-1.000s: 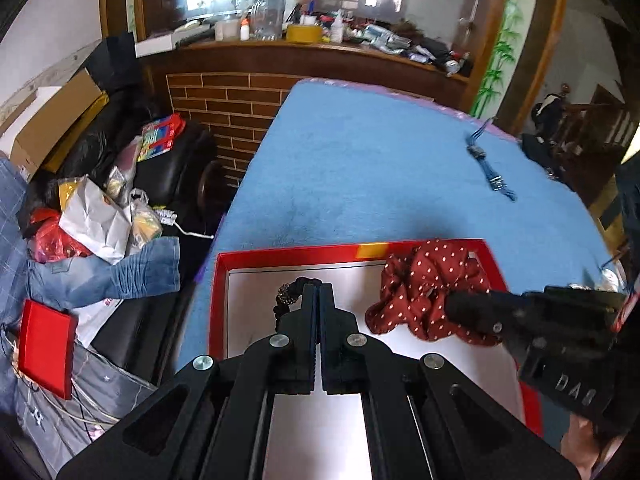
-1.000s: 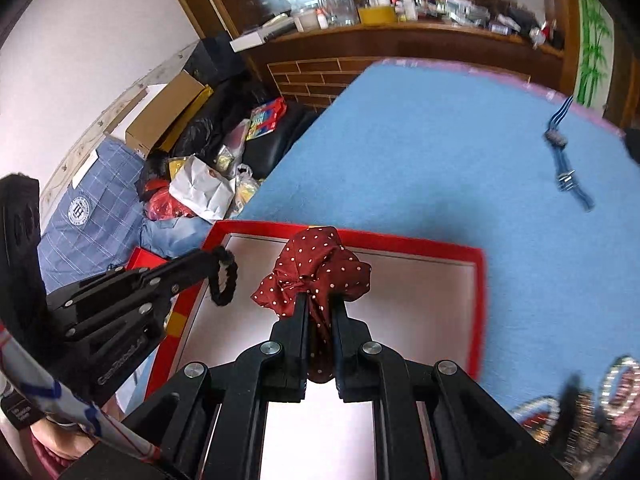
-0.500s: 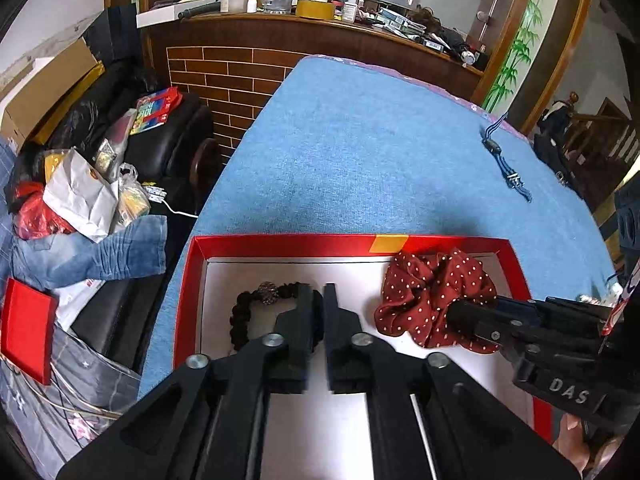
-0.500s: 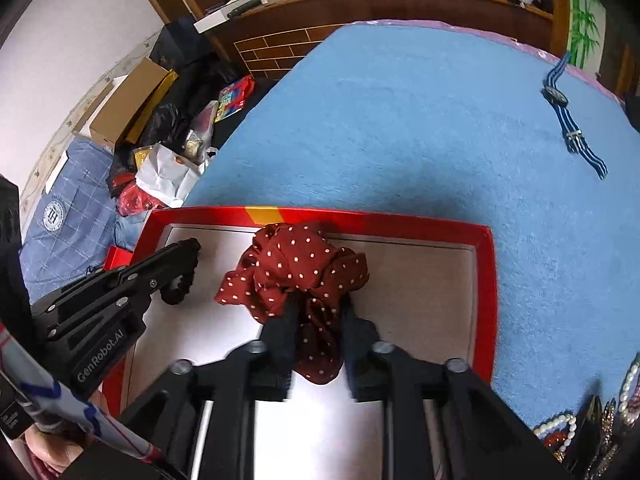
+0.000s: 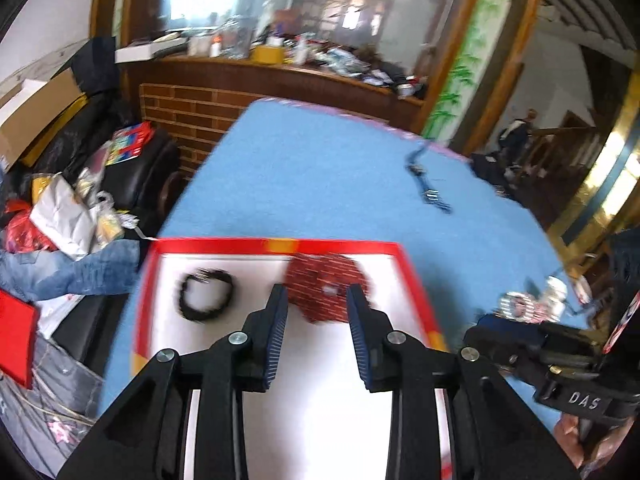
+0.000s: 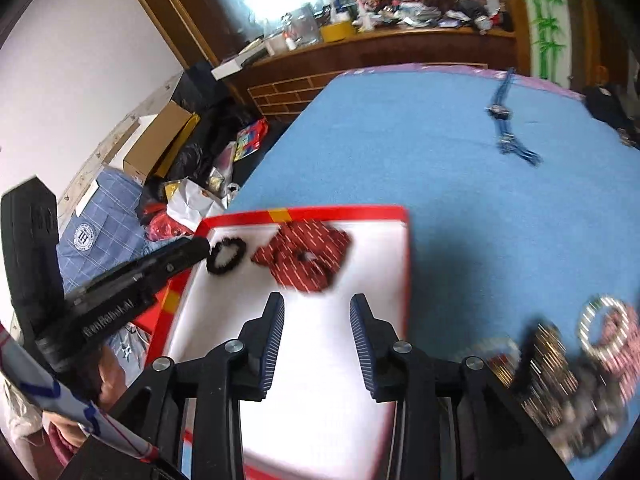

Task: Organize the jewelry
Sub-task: 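Open both grippers to release the bracelet and scrunchie in the box, then grasp the grey sheer scrunchie with the left gripper while the right reaches the white scrunchie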

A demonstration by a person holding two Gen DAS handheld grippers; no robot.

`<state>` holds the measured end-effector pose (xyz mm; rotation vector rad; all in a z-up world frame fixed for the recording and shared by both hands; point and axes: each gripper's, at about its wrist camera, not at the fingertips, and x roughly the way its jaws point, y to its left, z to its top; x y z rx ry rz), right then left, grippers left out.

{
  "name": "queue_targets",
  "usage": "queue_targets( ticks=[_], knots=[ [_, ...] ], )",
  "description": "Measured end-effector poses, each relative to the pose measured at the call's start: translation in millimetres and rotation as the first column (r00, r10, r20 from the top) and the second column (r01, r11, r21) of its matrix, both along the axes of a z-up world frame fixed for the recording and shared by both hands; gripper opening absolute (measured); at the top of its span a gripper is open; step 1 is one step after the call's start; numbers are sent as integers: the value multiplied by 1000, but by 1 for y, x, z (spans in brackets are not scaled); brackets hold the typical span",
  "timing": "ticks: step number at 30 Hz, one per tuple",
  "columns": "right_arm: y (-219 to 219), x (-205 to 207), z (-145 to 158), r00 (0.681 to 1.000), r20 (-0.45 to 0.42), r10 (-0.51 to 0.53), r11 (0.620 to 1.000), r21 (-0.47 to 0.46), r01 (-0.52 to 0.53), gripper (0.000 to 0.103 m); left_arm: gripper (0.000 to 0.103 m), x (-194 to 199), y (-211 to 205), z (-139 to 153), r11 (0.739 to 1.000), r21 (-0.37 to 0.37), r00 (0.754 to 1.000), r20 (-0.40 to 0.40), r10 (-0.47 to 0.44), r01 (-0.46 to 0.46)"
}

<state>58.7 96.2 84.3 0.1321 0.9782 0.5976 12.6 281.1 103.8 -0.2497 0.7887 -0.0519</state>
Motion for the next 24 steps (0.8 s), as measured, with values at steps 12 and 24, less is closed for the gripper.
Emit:
queue_targets(
  ticks=[12,24],
  knots=[
    [-192,-69,-6,951,38,-307,952,23,306,37,32,-22,-152,-18,959,-55,958,-54,-282,279],
    [-290,-74,-24,875,-41,-482,872,75,484,37,32,0,-233,-42,908,-95,895,-157,-418,408]
  ],
)
